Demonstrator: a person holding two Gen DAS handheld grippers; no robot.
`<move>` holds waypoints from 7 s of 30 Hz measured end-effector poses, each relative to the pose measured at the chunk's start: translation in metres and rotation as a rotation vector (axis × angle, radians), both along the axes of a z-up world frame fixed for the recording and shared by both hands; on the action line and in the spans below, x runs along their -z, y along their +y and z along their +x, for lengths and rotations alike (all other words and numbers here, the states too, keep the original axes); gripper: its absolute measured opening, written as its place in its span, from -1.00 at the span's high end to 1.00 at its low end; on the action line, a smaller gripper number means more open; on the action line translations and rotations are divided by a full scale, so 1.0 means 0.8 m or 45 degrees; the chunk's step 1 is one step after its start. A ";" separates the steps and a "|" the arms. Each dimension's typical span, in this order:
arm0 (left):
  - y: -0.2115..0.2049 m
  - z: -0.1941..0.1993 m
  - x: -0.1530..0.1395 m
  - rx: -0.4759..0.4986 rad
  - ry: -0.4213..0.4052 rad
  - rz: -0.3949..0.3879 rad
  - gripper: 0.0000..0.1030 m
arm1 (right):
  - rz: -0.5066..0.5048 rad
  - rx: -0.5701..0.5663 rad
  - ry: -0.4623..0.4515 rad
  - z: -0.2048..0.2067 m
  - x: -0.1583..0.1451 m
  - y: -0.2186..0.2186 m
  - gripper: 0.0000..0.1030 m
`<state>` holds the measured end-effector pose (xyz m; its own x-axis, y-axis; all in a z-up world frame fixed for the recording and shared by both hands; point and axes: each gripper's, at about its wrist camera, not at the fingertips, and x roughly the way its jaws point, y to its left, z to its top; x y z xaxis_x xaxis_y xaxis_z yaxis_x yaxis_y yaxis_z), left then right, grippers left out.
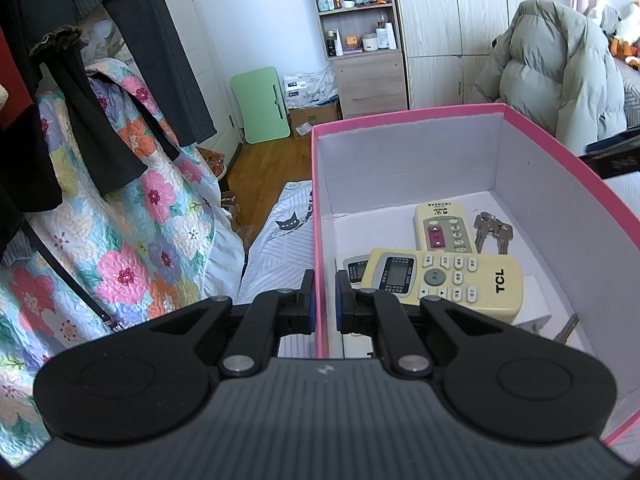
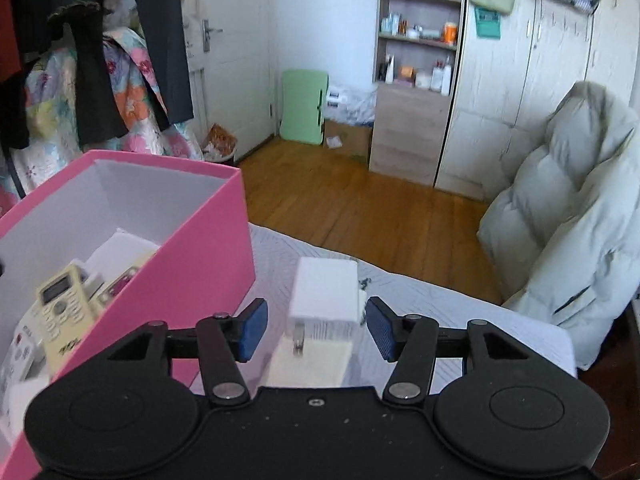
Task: Organize rigid objects
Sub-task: 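Grasp the white square charger on the sheet with the right gripper, then lower the white charger into the pink box and open the right gripper, then grasp the white remote on the sheet with the right gripper, then carry the white remote into the pink box and release it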
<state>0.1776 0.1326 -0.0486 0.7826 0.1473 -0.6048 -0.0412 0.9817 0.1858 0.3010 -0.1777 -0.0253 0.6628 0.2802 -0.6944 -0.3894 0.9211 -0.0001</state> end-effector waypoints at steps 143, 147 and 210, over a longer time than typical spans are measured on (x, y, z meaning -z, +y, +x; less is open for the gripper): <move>0.014 -0.003 0.001 0.010 -0.012 -0.073 0.86 | 0.495 -0.653 0.235 -0.131 -0.028 0.091 -0.12; 0.012 -0.002 -0.001 0.006 -0.014 -0.077 0.86 | 0.306 -0.649 0.182 -0.144 -0.031 0.102 -0.13; 0.017 -0.002 0.001 -0.034 0.007 -0.107 0.86 | 0.492 -0.234 -0.019 -0.183 -0.072 0.022 0.03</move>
<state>0.1761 0.1463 -0.0491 0.7755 0.1164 -0.6205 -0.0667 0.9925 0.1028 0.1546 -0.1598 0.0323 0.5866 0.6326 -0.5057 -0.5498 0.7695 0.3248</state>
